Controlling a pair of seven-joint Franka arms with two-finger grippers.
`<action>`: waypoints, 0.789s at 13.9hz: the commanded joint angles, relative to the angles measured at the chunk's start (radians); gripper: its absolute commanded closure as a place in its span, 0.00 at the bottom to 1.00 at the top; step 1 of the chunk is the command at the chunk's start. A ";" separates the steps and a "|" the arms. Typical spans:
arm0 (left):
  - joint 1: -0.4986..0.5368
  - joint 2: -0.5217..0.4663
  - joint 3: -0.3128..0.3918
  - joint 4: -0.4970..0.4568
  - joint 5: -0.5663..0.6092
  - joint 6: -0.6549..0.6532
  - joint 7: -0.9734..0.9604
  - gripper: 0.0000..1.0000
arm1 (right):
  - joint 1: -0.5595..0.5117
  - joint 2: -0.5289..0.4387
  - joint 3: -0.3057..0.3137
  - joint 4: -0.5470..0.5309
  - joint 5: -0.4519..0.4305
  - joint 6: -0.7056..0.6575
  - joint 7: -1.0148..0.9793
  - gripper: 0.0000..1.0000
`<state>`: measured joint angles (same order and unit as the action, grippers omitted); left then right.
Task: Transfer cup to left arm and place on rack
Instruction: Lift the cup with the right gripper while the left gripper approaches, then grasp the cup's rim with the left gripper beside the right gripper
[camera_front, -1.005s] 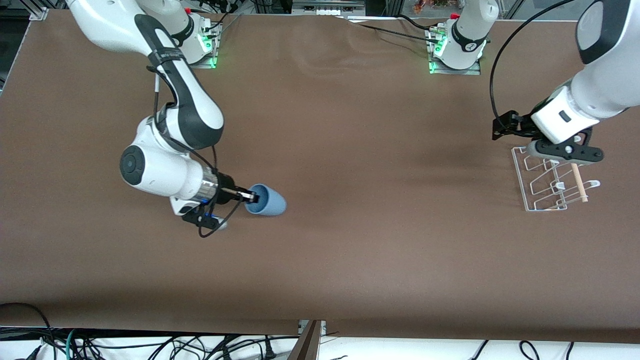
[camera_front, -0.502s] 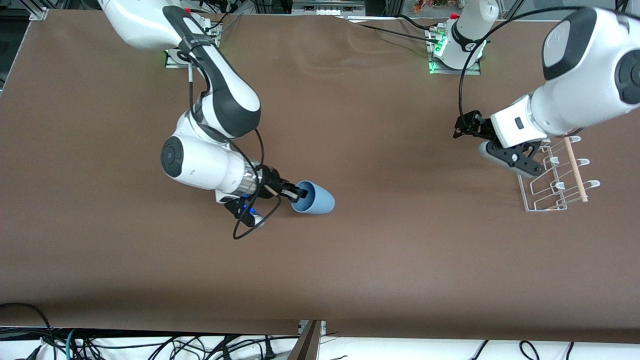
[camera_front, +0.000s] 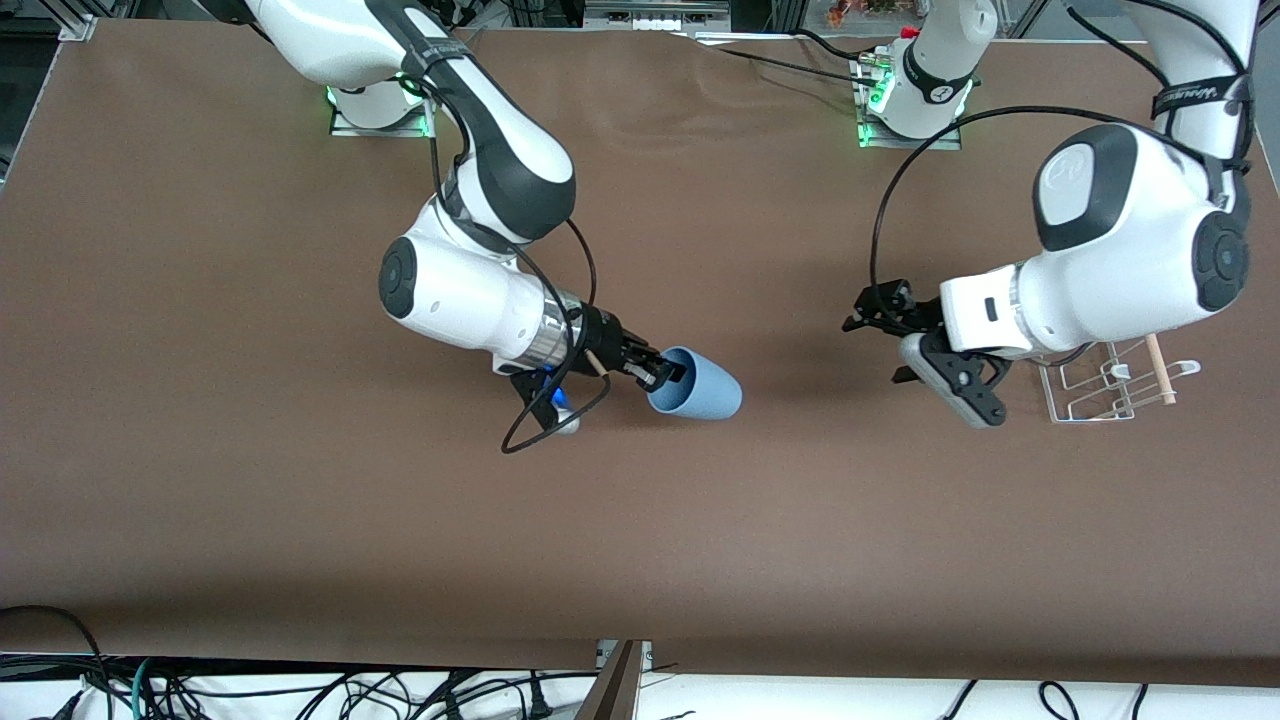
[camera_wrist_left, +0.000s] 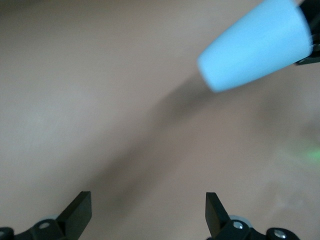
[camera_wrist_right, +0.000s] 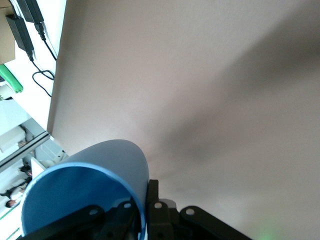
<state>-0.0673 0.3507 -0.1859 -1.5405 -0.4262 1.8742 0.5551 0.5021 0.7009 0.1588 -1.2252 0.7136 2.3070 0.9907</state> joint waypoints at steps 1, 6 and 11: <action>-0.003 0.053 -0.030 0.085 -0.046 0.049 0.151 0.00 | 0.019 0.020 -0.004 0.061 0.024 0.003 0.069 1.00; -0.012 0.108 -0.119 0.082 -0.154 0.206 0.491 0.00 | 0.022 0.014 0.053 0.072 0.032 -0.005 0.147 1.00; -0.043 0.110 -0.124 0.063 -0.166 0.258 0.699 0.00 | 0.022 0.005 0.054 0.072 0.032 -0.009 0.174 1.00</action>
<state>-0.0999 0.4500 -0.3095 -1.4897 -0.5550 2.1204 1.1748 0.5226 0.7008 0.2022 -1.1861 0.7276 2.3085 1.1463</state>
